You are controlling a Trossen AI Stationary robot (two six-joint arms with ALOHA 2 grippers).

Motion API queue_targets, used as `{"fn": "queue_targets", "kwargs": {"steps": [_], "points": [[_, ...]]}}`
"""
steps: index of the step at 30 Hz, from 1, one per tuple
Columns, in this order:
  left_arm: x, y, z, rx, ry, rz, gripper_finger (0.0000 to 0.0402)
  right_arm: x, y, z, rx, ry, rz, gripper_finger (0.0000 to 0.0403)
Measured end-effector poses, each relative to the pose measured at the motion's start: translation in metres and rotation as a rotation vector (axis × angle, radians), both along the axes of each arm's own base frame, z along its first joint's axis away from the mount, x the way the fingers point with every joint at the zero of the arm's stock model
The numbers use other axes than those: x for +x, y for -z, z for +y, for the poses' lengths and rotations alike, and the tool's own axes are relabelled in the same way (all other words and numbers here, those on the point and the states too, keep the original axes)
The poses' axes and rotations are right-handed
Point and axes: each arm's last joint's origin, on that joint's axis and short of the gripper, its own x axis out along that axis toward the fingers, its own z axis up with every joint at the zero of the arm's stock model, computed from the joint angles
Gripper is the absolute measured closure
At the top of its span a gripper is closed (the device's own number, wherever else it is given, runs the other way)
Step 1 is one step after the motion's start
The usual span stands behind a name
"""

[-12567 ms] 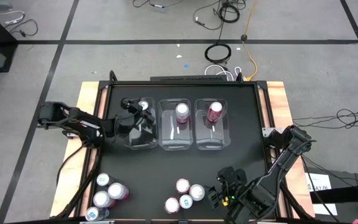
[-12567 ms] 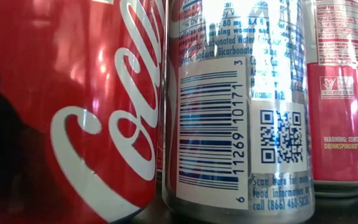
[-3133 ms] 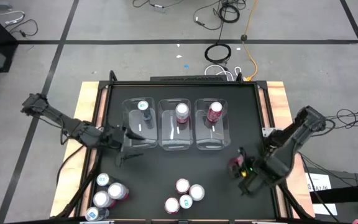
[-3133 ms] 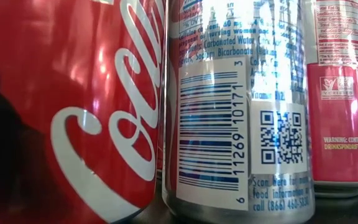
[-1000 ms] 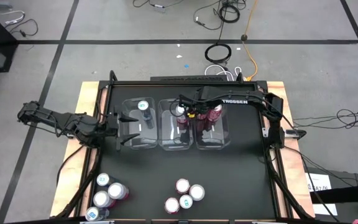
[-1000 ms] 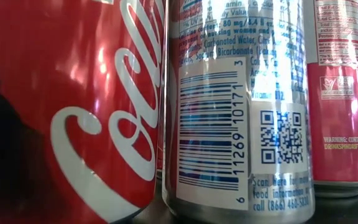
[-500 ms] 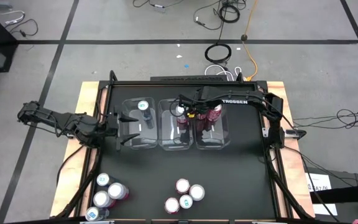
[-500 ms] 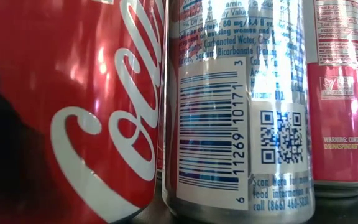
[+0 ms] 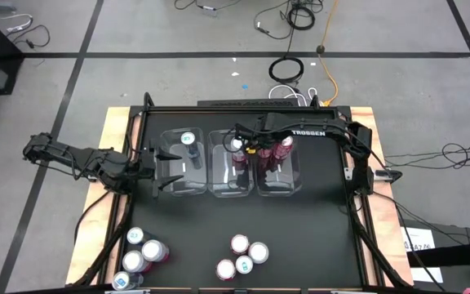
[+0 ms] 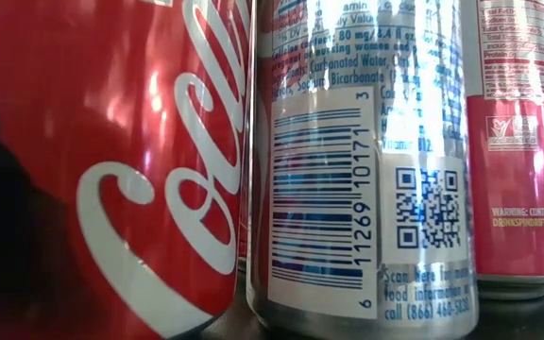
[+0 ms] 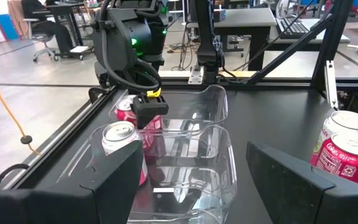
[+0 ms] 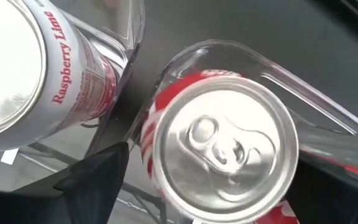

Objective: Sort soda cans
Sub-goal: Put the red-white soda can into the right transparent bin, then put the blue soda can into the left transparent bin

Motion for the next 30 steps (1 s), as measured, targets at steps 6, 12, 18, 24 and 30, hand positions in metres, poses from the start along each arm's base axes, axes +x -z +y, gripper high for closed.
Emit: {"fn": "queue_targets", "kwargs": {"steps": [6, 12, 18, 24, 30], "points": [[0.0, 0.0, 0.0, 0.001, 0.0, 0.001, 0.0107, -0.007, -0.018, 0.002, -0.004, -0.001, -0.044, 0.0008], [0.0, 0.0, 0.0, 0.002, 0.0, 0.001, 0.0107, -0.021, -0.049, 0.006, -0.025, 0.006, -0.131, 0.0007], [0.0, 0.0, 0.0, 0.002, 0.0, 0.001, 0.0107, -0.04, -0.083, 0.015, -0.035, 0.048, -0.244, 0.0007], [0.0, 0.0, 0.0, 0.002, 0.0, 0.001, 0.0107, -0.055, -0.11, 0.039, -0.03, 0.056, -0.351, 0.0007], [0.0, 0.0, 0.0, 0.001, 0.001, 0.001, 0.0107, -0.055, -0.117, 0.073, 0.011, 0.057, -0.41, 0.0007]]}}
